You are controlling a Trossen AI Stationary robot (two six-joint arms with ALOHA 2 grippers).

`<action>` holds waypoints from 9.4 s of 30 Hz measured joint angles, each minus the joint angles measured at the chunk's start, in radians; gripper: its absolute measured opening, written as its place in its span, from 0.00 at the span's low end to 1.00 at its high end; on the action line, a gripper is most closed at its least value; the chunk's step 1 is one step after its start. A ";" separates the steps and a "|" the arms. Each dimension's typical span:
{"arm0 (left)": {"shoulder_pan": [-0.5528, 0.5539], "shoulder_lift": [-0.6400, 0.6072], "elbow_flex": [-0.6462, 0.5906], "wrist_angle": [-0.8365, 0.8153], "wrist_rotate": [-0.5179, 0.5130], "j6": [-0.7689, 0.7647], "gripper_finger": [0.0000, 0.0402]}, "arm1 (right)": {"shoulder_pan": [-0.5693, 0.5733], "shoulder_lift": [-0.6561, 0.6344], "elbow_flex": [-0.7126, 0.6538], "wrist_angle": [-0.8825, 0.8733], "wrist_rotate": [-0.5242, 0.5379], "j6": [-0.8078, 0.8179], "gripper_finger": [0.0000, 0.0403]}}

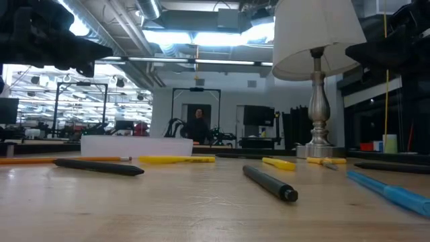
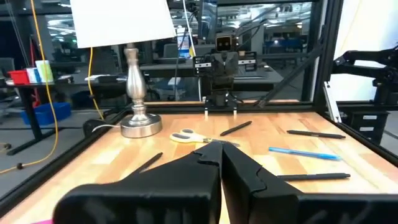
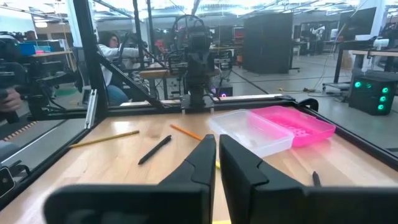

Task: Pick & place school supplies into a supply box
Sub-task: Put the orange pencil into the pink supply box

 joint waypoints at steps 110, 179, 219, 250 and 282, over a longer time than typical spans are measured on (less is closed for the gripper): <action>-0.378 1.263 0.803 -0.987 -0.242 -0.989 0.24 | 0.001 0.801 0.219 0.367 0.007 -0.066 0.09; -0.405 1.530 0.716 -0.779 -0.192 -0.918 0.33 | 0.001 0.801 0.218 0.361 0.007 -0.050 0.09; -0.449 1.514 0.712 -0.795 -0.238 -0.922 0.02 | 0.000 0.801 0.218 0.362 0.007 -0.050 0.09; -0.529 1.223 0.714 -0.863 -0.306 -0.996 0.03 | 0.000 0.801 0.218 0.365 0.007 -0.048 0.09; -0.455 1.454 0.715 -0.853 -0.209 -0.913 0.23 | 0.001 0.801 0.218 0.390 0.007 -0.047 0.09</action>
